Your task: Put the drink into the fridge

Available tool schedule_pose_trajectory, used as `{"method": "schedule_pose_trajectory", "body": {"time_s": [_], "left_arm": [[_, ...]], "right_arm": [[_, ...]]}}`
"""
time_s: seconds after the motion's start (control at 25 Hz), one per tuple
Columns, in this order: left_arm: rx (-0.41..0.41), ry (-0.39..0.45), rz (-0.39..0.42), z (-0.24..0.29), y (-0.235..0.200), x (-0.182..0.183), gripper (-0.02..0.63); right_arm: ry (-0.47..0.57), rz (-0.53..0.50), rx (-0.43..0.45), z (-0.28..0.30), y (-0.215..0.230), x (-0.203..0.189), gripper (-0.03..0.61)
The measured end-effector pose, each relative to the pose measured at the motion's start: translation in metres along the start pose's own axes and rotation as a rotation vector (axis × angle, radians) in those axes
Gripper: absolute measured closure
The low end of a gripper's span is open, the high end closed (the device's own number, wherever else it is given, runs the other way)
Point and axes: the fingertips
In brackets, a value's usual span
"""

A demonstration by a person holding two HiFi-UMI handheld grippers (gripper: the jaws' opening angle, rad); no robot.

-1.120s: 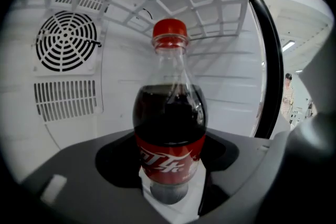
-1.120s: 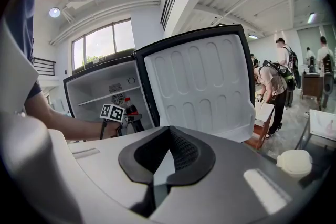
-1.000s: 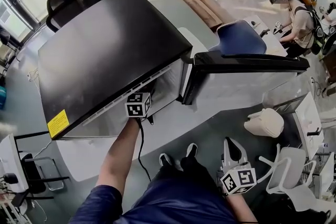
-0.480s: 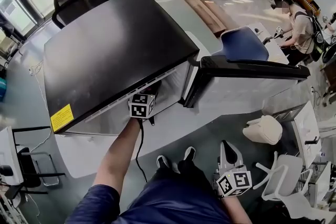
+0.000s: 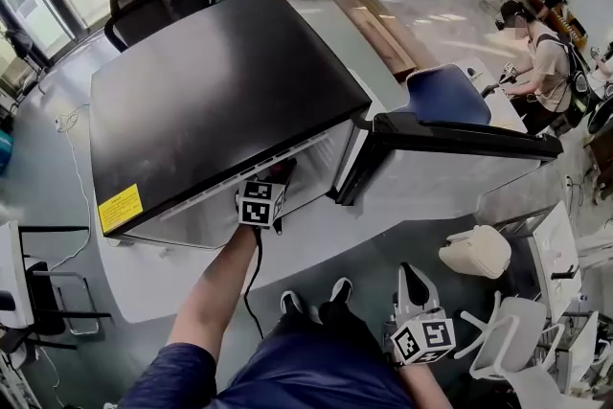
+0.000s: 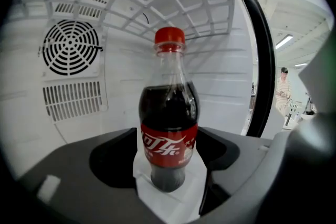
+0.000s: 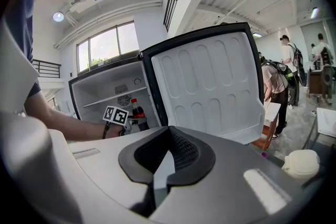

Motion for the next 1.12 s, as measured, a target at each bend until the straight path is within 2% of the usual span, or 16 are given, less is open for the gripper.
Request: {"method": "schedule_pose_trajectory", "body": {"time_s": [0.28,0.52,0.68,0.84,1.0,1.12], "left_arm": [[-0.031,0.004,0.006,-0.027,0.010,0.007,0.285],[-0.033,0.023,-0.026,-0.064,0.018,0.014,0.285],[-0.068,0.012,-0.083,-0.106,0.043,0.007,0.287],[-0.123,0.076,-0.084,-0.141,0.063,0.033,0.288],[-0.150,0.138,-0.079,-0.178,0.080,0.057,0.293],[-0.150,0.191,-0.104,-0.200,0.089,0.073,0.332]], "right_arm": [[0.037,-0.016,0.021,0.010,-0.006,0.010,0.572],[0.051,-0.028,0.077,0.029,-0.019,0.018,0.572],[0.051,-0.039,0.104,0.033,-0.026,0.019,0.572],[0.095,-0.062,0.149,0.049,-0.041,0.039,0.572],[0.095,-0.101,0.208,0.061,-0.064,0.051,0.572],[0.119,-0.106,0.246,0.068,-0.078,0.061,0.572]]}}
Point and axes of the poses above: the fingertips, and each gripper's own axes: z forward along the fingers, y to its right, x out of its top, and after that the axes turned 3 degrees about y, right-handed
